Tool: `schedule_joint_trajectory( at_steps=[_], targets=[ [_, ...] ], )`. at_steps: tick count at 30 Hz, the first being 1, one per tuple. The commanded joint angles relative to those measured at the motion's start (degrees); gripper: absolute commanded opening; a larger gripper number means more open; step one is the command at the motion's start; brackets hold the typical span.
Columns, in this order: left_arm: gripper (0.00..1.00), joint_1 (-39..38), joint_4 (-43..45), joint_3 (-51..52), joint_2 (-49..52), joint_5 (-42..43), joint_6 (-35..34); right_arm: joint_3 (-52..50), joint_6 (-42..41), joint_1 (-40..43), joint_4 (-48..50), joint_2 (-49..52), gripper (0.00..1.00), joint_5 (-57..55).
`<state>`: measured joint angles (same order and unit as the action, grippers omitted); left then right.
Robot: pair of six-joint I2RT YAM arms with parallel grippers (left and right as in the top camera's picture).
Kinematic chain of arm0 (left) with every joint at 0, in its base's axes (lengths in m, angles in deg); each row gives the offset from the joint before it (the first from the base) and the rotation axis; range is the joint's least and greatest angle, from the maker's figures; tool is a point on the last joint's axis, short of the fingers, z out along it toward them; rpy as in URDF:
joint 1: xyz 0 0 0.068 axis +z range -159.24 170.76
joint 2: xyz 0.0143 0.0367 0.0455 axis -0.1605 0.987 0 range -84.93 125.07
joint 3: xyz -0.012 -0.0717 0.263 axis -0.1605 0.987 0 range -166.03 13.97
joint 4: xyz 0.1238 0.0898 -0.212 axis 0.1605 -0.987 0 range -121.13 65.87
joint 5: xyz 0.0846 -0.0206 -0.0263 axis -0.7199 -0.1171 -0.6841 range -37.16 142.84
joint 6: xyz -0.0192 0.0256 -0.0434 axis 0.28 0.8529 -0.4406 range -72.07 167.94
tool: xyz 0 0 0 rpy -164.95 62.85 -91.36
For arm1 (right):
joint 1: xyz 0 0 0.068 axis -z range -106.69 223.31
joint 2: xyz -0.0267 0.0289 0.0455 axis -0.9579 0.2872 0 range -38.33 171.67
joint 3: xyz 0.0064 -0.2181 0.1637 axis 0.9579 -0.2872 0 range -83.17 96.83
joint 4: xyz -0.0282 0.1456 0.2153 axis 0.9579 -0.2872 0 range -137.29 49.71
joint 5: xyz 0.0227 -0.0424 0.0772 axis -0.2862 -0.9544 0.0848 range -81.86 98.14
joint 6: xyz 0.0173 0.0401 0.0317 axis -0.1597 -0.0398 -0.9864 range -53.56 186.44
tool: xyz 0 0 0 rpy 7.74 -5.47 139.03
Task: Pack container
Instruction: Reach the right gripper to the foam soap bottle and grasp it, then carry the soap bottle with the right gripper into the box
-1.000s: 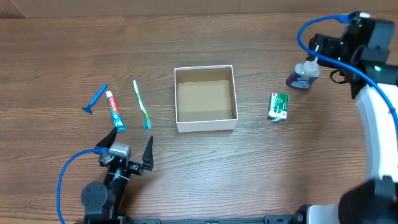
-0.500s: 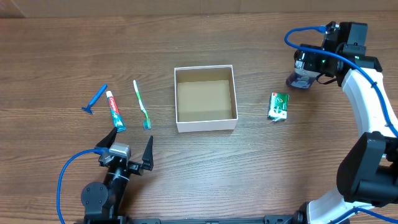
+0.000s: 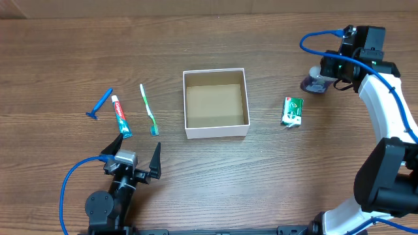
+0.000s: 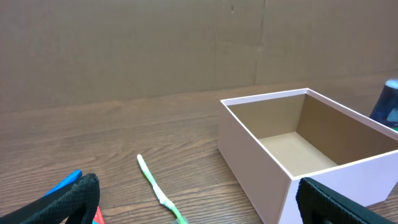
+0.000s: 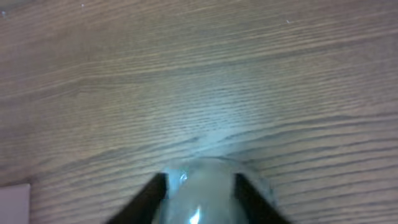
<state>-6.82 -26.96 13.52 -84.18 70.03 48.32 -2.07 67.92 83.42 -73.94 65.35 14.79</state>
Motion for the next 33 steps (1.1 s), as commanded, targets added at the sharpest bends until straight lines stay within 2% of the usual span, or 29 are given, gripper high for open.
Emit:
schedule_joint_trajectory(
  at_steps=[1,5,11,18,21,25,29,33],
  targets=[
    [1.0,0.52,0.04,0.17,-0.46,0.37,-0.37,-0.28,0.11,0.26,0.39,0.07,0.18,-0.59],
    [1.0,0.52,0.04,0.17,-0.46,0.37,-0.37,-0.22,0.07,0.26,1.36,0.04,0.09,-0.57],
    [1.0,0.52,0.04,0.17,-0.46,0.37,-0.37,5.16,-0.2,0.13,-1.57,-3.61,0.09,3.08],
    [1.0,0.52,0.04,0.17,-0.46,0.37,-0.37,8.9,-3.28,-2.23,-8.37,-15.74,0.09,13.03],
    [1.0,0.52,0.04,0.17,-0.46,0.37,-0.37,8.9,-6.05,-7.45,-8.52,-19.91,0.09,16.85],
    [1.0,0.52,0.04,0.17,-0.46,0.37,-0.37,8.87,-9.4,-17.2,-8.5,-20.11,0.08,15.98],
    [1.0,0.52,0.04,0.17,-0.46,0.37,-0.37,8.87,-12.41,-25.62,-7.82,-16.98,0.08,12.33],
    [1.0,0.52,0.04,0.17,-0.46,0.37,-0.37,8.87,-15.26,-33.83,-2.47,-9.57,0.08,7.67]
  ],
)
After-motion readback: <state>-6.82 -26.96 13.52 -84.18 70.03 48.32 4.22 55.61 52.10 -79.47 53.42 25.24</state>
